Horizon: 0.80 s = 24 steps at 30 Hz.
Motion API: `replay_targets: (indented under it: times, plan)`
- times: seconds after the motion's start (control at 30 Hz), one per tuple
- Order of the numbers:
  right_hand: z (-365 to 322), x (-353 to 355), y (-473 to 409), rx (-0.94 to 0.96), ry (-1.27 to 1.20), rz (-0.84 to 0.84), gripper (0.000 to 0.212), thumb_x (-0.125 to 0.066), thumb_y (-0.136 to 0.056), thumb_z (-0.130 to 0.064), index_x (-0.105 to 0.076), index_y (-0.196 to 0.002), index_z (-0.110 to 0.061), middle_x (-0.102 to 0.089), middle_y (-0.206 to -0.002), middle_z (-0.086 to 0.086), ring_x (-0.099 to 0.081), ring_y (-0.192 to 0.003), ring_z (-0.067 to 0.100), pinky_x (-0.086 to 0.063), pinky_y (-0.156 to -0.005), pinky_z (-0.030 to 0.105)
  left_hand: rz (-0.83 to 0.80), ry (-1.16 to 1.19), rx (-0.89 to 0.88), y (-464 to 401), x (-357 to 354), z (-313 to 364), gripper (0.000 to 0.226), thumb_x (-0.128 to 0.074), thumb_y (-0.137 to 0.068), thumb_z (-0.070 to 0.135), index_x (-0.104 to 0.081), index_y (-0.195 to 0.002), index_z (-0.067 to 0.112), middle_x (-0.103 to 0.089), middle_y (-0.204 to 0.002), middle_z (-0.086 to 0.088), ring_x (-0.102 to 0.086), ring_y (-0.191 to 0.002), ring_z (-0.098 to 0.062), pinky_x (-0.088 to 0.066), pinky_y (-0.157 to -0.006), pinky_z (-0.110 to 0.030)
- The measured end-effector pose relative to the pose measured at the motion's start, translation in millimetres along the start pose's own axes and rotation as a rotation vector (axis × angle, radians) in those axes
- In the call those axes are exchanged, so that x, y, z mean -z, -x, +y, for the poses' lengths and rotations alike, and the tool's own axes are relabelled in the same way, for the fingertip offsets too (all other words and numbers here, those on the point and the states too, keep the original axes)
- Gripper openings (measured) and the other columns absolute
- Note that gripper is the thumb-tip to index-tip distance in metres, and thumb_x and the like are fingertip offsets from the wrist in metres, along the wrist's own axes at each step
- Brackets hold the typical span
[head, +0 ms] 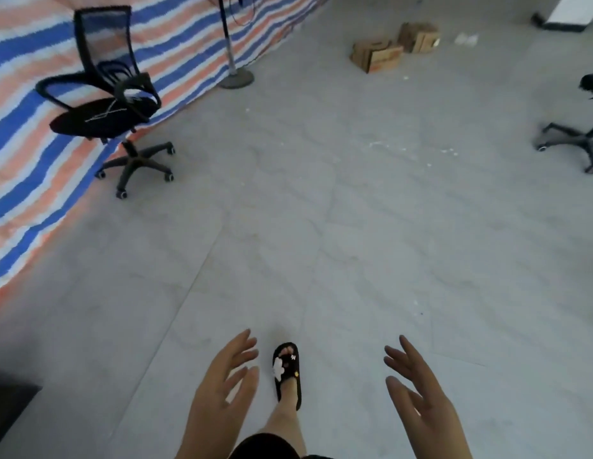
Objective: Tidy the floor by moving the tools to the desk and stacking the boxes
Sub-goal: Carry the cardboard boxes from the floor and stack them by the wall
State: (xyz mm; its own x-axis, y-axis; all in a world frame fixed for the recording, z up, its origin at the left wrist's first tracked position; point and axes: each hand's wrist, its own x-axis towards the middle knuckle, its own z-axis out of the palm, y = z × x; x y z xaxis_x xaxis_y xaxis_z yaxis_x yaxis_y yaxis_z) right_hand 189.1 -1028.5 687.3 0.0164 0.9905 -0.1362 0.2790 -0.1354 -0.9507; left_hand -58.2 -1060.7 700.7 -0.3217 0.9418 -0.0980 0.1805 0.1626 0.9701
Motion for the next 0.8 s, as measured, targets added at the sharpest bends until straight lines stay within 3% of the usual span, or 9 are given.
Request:
replay_targets:
  times: [0.17,0.27,0.47,0.57,0.63,0.8]
  plan:
    - [-36,-15,-113,0.042,-0.022,0.113,0.068,-0.059,-0.085,0.003,-0.046,-0.116,-0.056,-0.062,-0.114,-0.027,-0.060,-0.105,-0.007,-0.045,-0.079,0.005,-0.057,0.024,-0.077,-141,-11,29,0.056,-0.062,-0.086,0.013,-0.055,-0.100,0.066,-0.064,-0.110,0.024,-0.063,-0.101,-0.001,-0.048,-0.080,-0.008]
    - [-55,-25,-176,0.063,-0.024,0.145,0.067,-0.057,-0.086,0.003,-0.047,-0.115,-0.056,-0.063,-0.112,-0.028,-0.060,-0.103,-0.008,-0.045,-0.077,0.003,-0.073,-0.009,-0.092,-212,-18,48,0.068,-0.055,-0.087,-0.002,-0.056,-0.100,0.065,-0.065,-0.107,0.024,-0.063,-0.101,-0.001,-0.048,-0.080,-0.008]
    - [-67,-27,-274,0.009,-0.053,0.183,0.062,-0.057,-0.086,0.001,-0.052,-0.123,-0.049,-0.062,-0.111,-0.030,-0.059,-0.103,-0.009,-0.044,-0.075,0.002,-0.128,-0.024,-0.060,-312,-47,59,0.070,-0.057,-0.086,-0.004,-0.057,-0.100,0.064,-0.066,-0.106,0.023,-0.064,-0.101,-0.002,-0.048,-0.081,-0.009]
    - [-63,-22,-331,-0.017,-0.080,0.201,0.049,-0.056,-0.084,-0.016,-0.047,-0.128,-0.036,-0.062,-0.110,-0.031,-0.059,-0.103,-0.009,-0.043,-0.074,0.002,-0.151,-0.023,-0.041,-369,-71,63,0.064,-0.060,-0.086,0.002,-0.057,-0.100,0.064,-0.066,-0.106,0.022,-0.064,-0.100,-0.002,-0.047,-0.080,-0.008]
    - [-62,-16,-374,-0.019,-0.078,0.200,0.049,-0.055,-0.084,-0.016,-0.046,-0.128,-0.034,-0.061,-0.110,-0.032,-0.059,-0.103,-0.010,-0.043,-0.074,0.002,-0.146,-0.029,-0.028,-410,-92,65,0.065,-0.058,-0.087,-0.001,-0.057,-0.101,0.062,-0.066,-0.106,0.023,-0.064,-0.100,-0.001,-0.047,-0.079,-0.007]
    - [-71,27,-510,-0.036,-0.065,0.189,0.050,-0.055,-0.089,-0.005,-0.045,-0.127,-0.037,-0.060,-0.111,-0.030,-0.060,-0.101,-0.009,-0.043,-0.075,0.002,-0.132,0.016,-0.009,-525,-168,87,0.043,-0.057,-0.089,0.004,-0.057,-0.115,0.039,-0.062,-0.110,0.025,-0.062,-0.102,0.000,-0.046,-0.077,-0.004]
